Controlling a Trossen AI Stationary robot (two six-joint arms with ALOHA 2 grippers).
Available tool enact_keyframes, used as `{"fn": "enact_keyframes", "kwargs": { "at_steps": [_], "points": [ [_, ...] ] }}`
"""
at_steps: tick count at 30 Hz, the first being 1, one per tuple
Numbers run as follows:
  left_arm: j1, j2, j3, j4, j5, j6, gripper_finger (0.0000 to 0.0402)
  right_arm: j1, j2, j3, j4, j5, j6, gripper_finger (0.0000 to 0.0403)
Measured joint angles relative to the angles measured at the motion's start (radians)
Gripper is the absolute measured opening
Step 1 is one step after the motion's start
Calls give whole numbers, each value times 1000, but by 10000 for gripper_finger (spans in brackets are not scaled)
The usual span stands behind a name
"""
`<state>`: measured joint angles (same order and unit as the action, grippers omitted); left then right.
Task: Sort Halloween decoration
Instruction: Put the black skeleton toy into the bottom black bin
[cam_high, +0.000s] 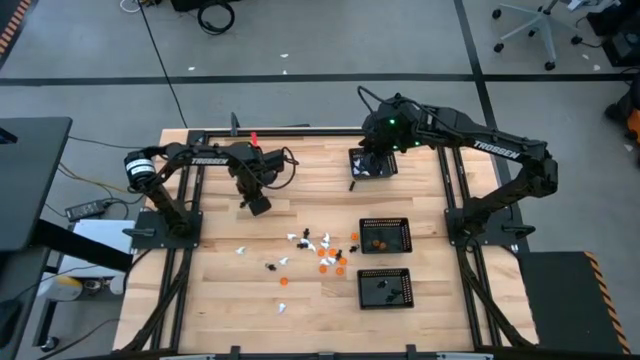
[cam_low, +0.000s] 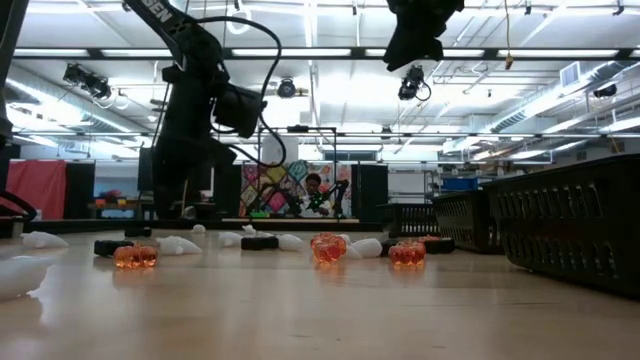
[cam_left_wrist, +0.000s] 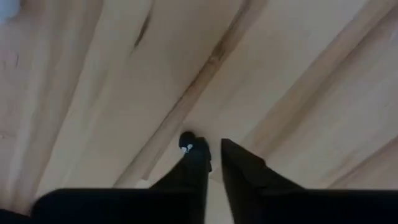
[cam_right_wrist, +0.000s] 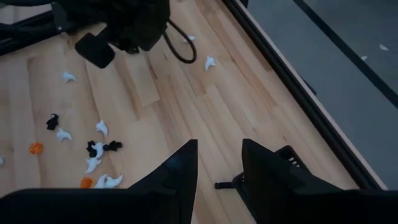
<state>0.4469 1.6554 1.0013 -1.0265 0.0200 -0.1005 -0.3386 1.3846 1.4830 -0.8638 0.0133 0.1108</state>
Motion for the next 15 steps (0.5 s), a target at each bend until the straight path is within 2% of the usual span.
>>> {"fn": "enact_keyframes", "kwargs": {
  "at_steps": [4, 8, 15],
  "points": [
    [6, -1, -31, 8, 0, -19, 116, 4, 1, 0, 7, -6, 2, 130],
    [11, -1, -82, 13, -36, -70, 152, 8, 2, 0, 17, -7, 13, 130],
    [10, -1, -144, 83, -24, -98, 153, 8, 2, 0, 24, -7, 14, 130]
  ]
}}
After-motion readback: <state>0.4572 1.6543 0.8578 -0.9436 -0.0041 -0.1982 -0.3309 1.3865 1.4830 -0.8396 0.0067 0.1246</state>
